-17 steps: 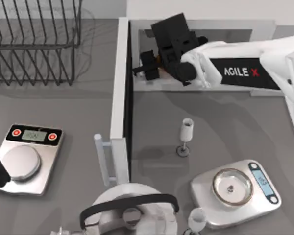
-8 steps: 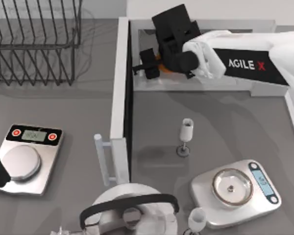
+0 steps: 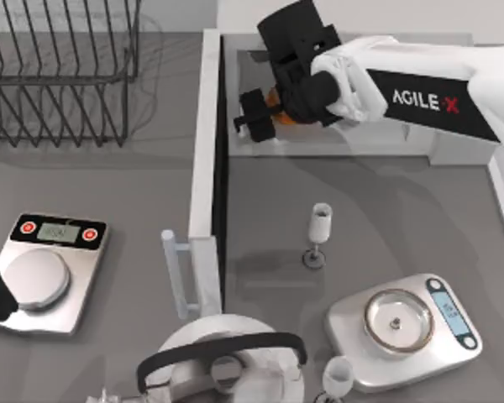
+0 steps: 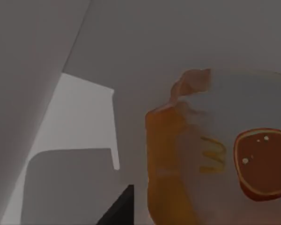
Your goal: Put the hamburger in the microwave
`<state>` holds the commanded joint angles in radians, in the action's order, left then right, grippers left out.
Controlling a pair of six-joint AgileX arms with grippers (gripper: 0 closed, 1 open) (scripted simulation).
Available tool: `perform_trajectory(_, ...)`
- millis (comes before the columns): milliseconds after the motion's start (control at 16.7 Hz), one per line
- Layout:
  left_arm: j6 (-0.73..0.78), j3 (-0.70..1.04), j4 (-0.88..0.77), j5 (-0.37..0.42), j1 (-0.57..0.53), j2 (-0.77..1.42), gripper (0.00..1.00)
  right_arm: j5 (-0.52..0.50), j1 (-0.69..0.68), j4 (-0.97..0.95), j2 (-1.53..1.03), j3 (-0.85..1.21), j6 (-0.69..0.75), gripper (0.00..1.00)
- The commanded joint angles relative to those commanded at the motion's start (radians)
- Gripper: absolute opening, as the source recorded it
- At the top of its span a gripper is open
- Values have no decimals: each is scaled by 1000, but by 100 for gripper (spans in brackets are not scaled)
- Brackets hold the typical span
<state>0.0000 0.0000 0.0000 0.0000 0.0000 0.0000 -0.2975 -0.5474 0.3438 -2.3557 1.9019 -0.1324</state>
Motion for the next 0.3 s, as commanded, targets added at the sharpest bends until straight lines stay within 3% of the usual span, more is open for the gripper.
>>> perform_trajectory(300,0,0,0,0,0,0,100,-41,2,6,34,50,13,100)
